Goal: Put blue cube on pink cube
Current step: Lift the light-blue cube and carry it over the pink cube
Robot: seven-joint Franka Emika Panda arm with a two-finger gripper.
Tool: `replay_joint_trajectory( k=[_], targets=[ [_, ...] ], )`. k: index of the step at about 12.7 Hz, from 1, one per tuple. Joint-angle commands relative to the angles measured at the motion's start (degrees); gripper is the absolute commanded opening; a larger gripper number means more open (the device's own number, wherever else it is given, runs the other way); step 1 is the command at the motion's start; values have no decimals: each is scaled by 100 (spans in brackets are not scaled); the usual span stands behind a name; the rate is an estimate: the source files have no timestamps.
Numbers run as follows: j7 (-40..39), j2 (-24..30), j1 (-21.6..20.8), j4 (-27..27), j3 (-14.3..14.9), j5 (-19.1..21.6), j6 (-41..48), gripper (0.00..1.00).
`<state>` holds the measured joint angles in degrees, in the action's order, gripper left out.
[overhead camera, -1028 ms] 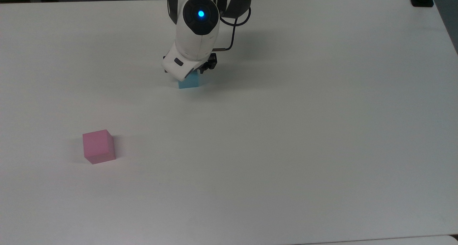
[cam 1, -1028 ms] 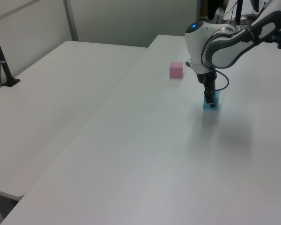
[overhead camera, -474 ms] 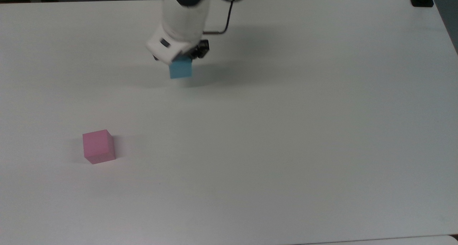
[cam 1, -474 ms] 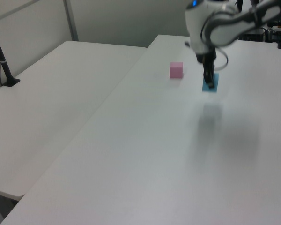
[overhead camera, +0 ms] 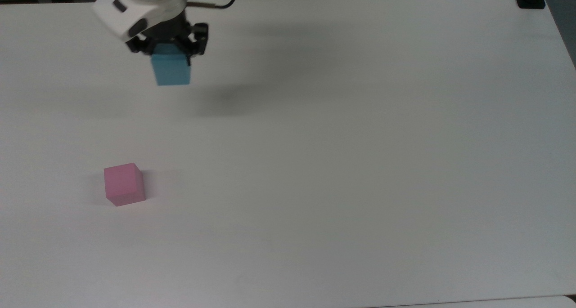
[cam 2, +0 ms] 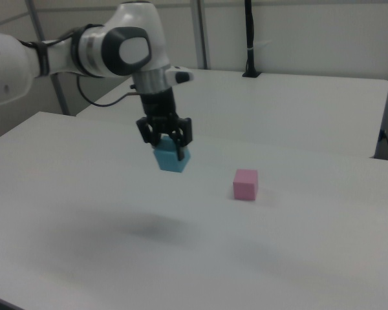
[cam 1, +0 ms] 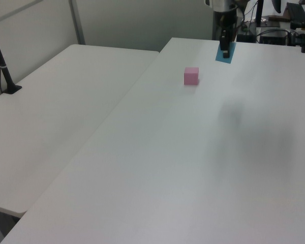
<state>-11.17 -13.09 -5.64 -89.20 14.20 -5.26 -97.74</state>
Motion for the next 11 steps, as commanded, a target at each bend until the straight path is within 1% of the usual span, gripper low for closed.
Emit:
replay_joint_trajectory(
  k=[1, 3, 6, 10, 11],
  targets=[
    [-227, -895, 325, 1024, 197, 174, -183, 6],
    [-236, -1282, 607, 1325, 188, 209, -586, 6],
    [-79, -1836, 853, 1764, 153, 253, -1097, 9],
    [264, -2250, 854, 1800, 126, 262, -1905, 10],
    [361, -2416, 845, 1922, 135, 253, -2072, 10]
  ],
)
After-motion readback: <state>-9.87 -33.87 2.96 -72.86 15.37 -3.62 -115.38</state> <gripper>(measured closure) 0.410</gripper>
